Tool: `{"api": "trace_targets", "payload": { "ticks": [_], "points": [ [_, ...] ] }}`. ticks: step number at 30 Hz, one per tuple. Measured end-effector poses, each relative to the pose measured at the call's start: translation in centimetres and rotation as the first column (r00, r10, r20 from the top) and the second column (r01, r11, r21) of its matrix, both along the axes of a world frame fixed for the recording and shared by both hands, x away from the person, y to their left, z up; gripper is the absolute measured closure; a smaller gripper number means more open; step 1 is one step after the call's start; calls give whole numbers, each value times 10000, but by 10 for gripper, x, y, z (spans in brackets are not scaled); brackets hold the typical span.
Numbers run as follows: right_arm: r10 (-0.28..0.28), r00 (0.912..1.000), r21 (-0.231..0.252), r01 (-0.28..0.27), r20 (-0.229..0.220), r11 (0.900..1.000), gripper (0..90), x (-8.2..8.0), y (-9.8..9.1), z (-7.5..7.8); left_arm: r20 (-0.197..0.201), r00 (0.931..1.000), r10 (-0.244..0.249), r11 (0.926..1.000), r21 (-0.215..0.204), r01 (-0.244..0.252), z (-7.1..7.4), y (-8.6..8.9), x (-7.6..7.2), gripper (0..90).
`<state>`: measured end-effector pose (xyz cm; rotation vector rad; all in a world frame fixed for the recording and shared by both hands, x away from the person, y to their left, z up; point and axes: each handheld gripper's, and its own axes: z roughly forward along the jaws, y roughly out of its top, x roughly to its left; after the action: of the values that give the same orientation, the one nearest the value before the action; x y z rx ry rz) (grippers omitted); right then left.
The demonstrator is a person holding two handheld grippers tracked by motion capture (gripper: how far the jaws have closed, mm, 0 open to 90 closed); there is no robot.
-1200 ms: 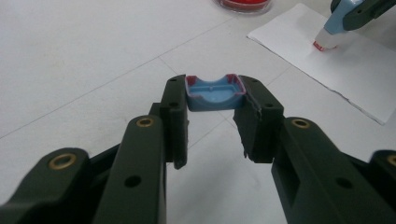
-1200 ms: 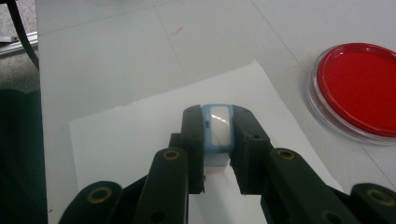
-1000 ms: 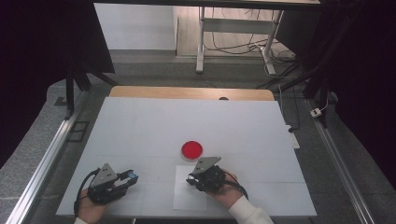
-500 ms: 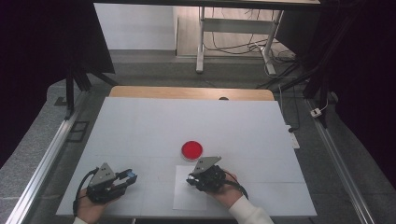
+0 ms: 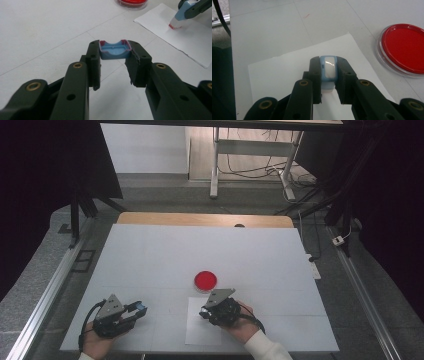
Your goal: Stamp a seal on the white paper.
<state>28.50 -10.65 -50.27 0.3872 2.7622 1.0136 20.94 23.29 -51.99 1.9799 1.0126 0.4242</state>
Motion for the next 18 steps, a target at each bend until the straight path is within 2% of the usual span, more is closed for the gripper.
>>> {"api": "trace_targets", "payload": {
  "ticks": [9, 12, 18],
  "points": [
    [-13, 9999, 298, 16, -114, 9996, 752, 1, -2, -1, 29, 9999, 113, 9999, 46, -113, 0, 1, -1, 649],
    [53, 10000, 443, -52, -29, 9990, 752, 1, -3, -2, 23, 9999, 140, 9999, 47, -140, 0, 1, -1, 649],
    [54, 10000, 488, -52, -29, 9988, 751, 1, -4, 0, 17, 9999, 147, 9999, 72, -147, 0, 1, 0, 648]
  ]
}}
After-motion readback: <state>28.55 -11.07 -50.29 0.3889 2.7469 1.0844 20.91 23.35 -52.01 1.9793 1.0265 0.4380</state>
